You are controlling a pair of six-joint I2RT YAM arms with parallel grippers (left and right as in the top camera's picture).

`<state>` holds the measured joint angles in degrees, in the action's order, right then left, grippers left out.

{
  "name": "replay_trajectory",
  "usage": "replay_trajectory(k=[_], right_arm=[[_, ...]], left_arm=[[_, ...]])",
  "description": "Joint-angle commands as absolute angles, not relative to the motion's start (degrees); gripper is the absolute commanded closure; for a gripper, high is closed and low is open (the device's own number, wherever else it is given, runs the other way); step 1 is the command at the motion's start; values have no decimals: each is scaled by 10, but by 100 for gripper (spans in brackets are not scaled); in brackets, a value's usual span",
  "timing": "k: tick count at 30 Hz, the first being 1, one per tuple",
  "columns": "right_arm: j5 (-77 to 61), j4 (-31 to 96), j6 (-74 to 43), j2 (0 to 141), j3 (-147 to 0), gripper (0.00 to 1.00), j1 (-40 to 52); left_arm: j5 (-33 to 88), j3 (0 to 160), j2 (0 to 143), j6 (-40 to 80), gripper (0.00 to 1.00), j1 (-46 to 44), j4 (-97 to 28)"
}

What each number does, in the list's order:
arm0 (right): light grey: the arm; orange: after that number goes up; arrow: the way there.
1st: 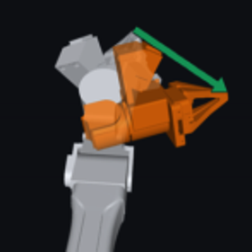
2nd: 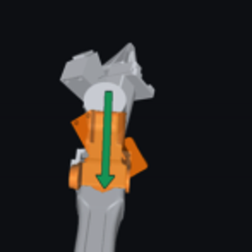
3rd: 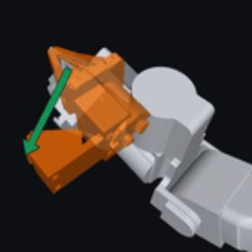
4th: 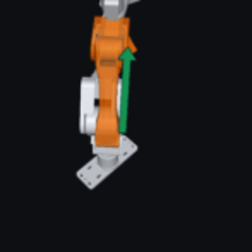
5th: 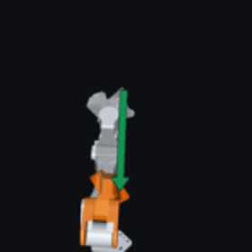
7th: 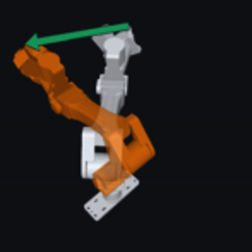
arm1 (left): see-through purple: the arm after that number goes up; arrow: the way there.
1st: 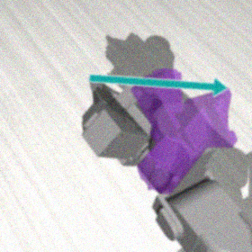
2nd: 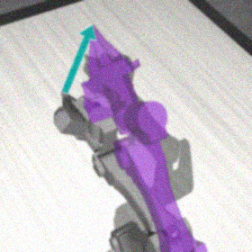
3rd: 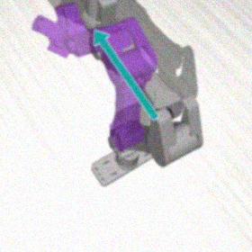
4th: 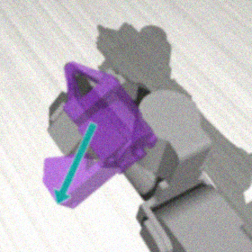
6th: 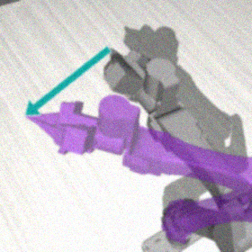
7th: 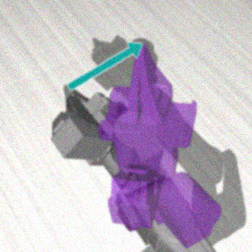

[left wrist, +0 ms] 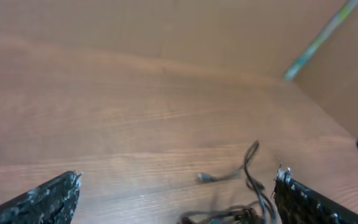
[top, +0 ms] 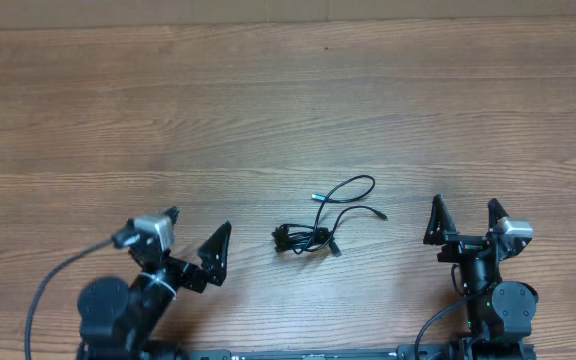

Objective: Untangle cables
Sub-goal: 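Move the left gripper over the black cable bundle and lower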

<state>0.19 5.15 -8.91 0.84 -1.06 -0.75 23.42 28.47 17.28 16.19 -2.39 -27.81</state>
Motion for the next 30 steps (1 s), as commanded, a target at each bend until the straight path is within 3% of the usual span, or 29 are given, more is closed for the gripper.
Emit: replay_trajectory(k=[1, 9, 12, 19, 21, 22, 30], right_arm=[[-1, 48, -85, 2, -4, 0, -8], [-1, 48, -85, 2, -4, 0, -8], [-1, 48, -85, 2, -4, 0, -8], [-1, 48, -85, 2, -4, 0, -8], [-1, 48, -85, 2, -4, 0, -8], [-1, 48, -85, 2, -4, 0, -8], [-1, 48, -85, 2, -4, 0, -8]], left_arm=[[270, 368, 246, 169, 1, -23, -320], [479, 498, 400, 168, 0, -23, -372], [492, 498, 438, 180, 0, -23, -372], [437, 498, 521, 305, 0, -23, -403], [402, 498, 539, 355, 16, -23, -435], [381, 498, 548, 387, 19, -23, -456], [328, 498, 596, 559, 21, -47, -552]])
